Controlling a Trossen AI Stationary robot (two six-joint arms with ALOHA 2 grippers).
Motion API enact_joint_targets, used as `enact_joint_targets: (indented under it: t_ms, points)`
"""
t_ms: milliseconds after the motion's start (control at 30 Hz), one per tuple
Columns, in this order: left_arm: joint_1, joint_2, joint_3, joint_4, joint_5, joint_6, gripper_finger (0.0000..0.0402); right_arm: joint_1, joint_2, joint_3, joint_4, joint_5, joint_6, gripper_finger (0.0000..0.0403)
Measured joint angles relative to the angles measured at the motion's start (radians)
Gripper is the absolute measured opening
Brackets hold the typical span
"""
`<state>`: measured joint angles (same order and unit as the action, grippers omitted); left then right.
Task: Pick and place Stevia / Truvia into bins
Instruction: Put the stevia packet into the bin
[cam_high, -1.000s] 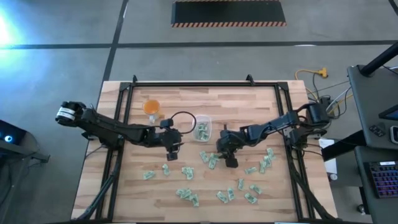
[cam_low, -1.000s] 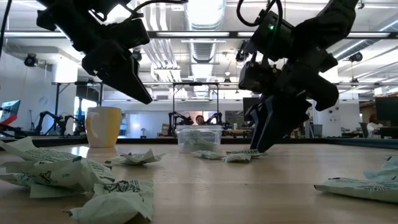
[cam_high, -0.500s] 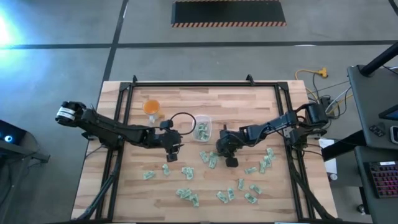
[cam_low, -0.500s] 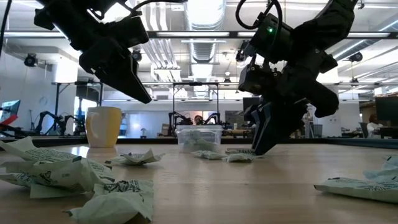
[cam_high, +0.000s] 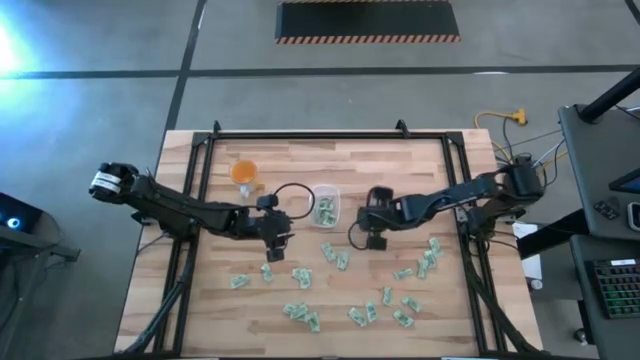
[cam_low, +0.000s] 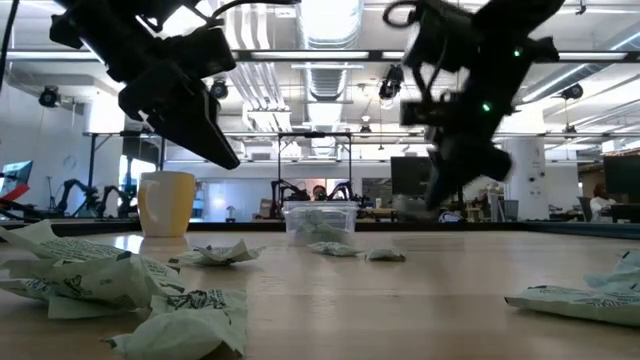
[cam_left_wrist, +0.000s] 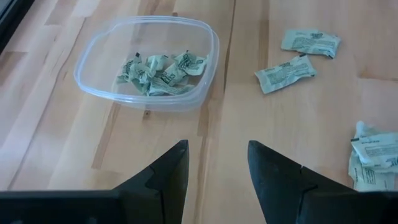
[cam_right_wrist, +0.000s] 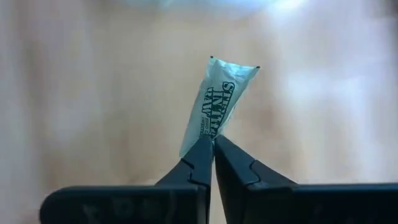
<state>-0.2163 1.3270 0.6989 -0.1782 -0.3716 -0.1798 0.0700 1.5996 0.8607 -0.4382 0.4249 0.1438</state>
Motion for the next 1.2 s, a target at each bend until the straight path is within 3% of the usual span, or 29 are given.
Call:
enact_joint_targets:
  t_ms: [67,167,433,1000,1200]
  points:
    - [-0.004,0.0,-0.004,0.0,0.001,-0.009,0.0149,-0.001,-0.023,0.002,0.043,0.11,-0.002,0.0009]
    - [-0.008,0.0,-0.012,-0.001,0.001,-0.03,0.0149,-0.002,-0.045,0.002,0.197,0.152,-0.084,0.0009]
    - [-0.026,0.0,-0.05,-0.005,0.031,-0.115,0.0149,-0.013,0.014,0.005,0.544,0.017,-0.308,0.0009]
    - [-0.111,0.0,-0.064,-0.004,0.14,-0.185,0.0149,-0.092,0.162,0.107,0.522,0.011,-0.275,0.0009]
    - [-0.128,0.0,-0.064,-0.005,0.153,-0.205,0.0149,-0.091,0.163,0.109,0.521,0.011,-0.278,0.0043]
